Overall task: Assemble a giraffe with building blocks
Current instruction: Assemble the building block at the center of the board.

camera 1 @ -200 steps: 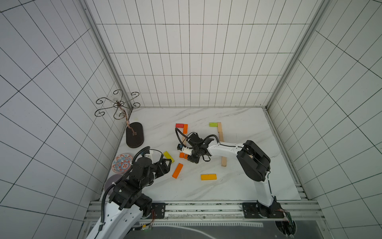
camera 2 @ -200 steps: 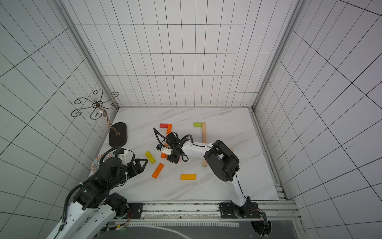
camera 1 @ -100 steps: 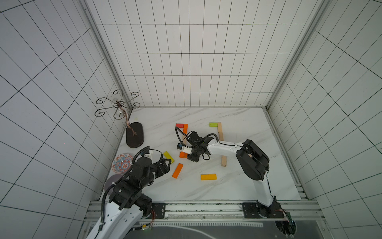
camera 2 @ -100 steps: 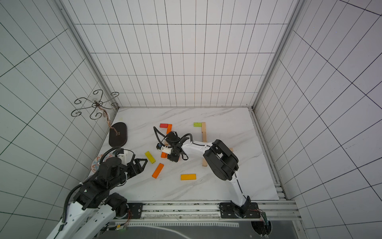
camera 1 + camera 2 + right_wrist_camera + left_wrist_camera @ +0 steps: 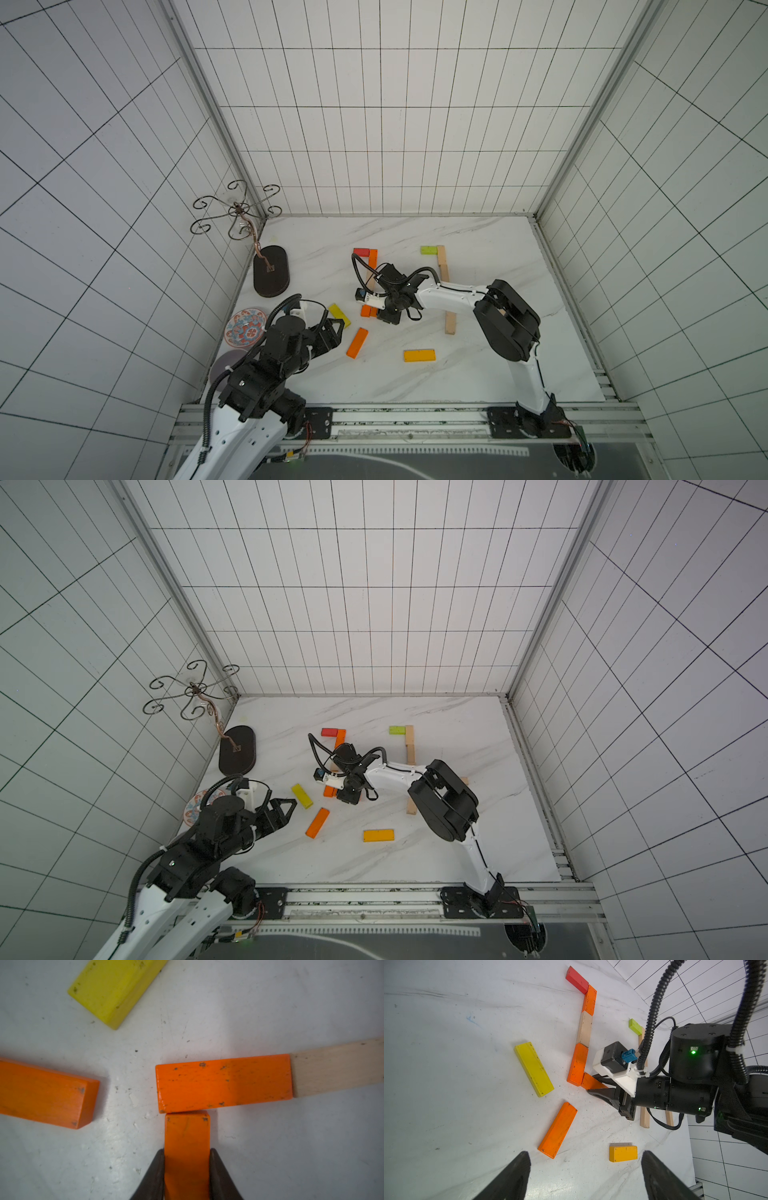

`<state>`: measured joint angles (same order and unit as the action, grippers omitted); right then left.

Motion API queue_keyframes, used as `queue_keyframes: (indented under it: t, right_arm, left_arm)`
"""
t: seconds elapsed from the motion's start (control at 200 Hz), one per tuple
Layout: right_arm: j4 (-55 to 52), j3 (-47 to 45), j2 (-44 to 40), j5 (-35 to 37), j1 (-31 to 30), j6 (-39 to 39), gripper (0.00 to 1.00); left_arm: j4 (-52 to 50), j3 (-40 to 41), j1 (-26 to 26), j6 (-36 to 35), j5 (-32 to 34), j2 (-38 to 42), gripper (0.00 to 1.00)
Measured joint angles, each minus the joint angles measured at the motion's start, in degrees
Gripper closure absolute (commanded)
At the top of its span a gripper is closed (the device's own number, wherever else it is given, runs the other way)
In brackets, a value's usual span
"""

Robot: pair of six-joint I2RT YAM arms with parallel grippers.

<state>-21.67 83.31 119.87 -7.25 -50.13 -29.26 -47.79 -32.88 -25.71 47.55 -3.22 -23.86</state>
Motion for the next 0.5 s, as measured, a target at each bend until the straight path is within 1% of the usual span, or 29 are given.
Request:
queue_keyframes:
  t: [0.5]
  right_arm:
    - [-1.0, 0.7, 0.3, -0.2, 0.8, -2.8, 0.66]
  left_arm:
    - [0.0, 0.0, 0.0, 0.0, 0.0, 0.0, 0.16]
